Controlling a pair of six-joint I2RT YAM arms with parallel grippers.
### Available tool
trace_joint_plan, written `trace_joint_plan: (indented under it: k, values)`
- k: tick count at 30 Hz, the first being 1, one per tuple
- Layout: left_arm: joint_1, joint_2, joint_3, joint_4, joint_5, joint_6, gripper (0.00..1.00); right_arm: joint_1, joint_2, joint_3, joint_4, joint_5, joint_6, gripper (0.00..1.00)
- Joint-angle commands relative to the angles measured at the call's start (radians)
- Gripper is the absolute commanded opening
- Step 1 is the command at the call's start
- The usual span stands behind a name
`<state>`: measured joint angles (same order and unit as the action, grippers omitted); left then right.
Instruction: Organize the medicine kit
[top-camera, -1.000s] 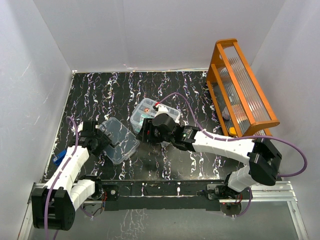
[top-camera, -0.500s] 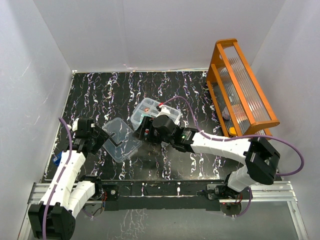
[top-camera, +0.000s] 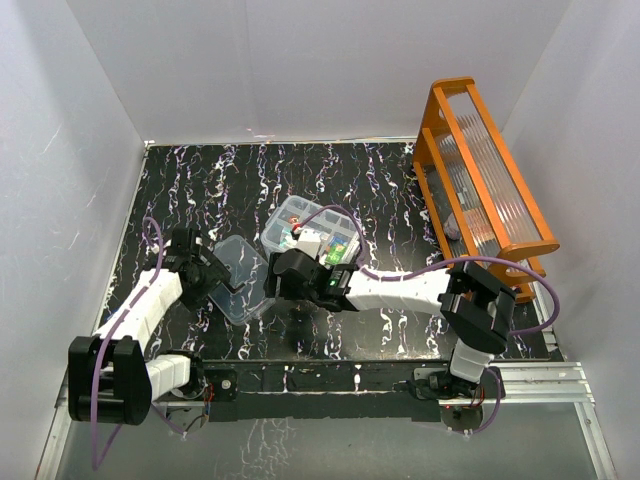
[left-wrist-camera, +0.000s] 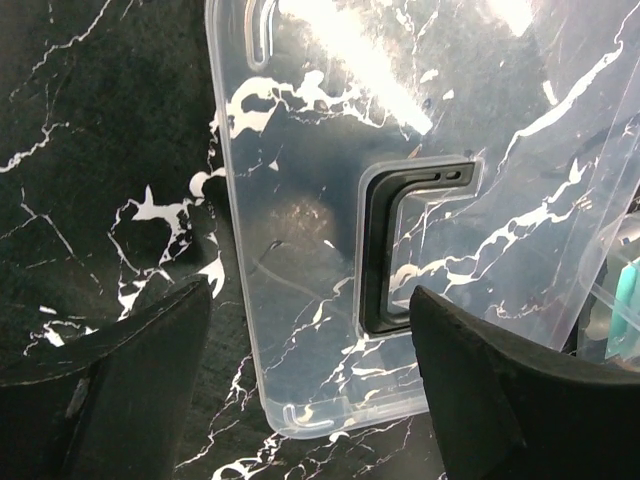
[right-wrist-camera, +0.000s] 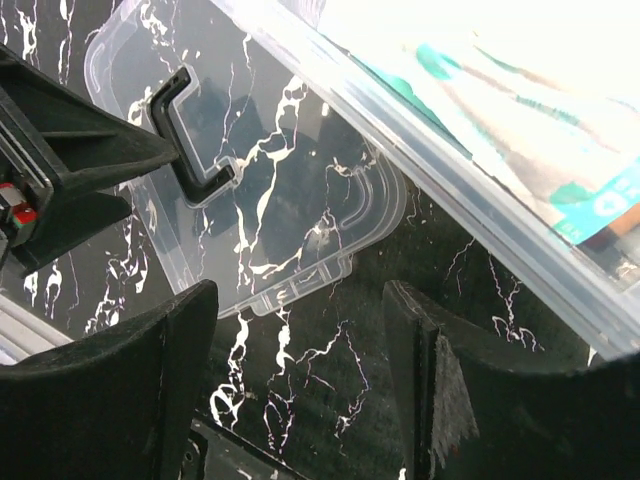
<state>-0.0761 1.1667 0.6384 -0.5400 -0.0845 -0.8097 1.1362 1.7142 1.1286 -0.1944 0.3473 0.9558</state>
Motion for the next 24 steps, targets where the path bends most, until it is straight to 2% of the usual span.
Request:
trace_joint_plan:
  k: [1,9,13,20,24]
  values:
    - [-0.001,0.03,0.023,0.041,0.008,0.02,0.78,0.002,0.015,0.054,0.027,0.062,-0.033,0.64]
    - [-0.001,0.088,0.007,0.047,-0.03,0.009,0.68,0.002,0.053,0.061,0.026,0.089,-0.048,0.62]
    - [-0.001,0.11,-0.005,0.053,-0.043,0.005,0.74,0.002,0.066,0.067,0.026,0.1,-0.058,0.62]
    - [-0.001,0.141,-0.028,0.074,-0.059,0.003,0.77,0.002,0.084,0.071,0.024,0.109,-0.046,0.62]
    - [-0.001,0.144,-0.038,0.083,-0.045,-0.001,0.62,0.002,0.088,0.069,0.022,0.125,-0.013,0.62]
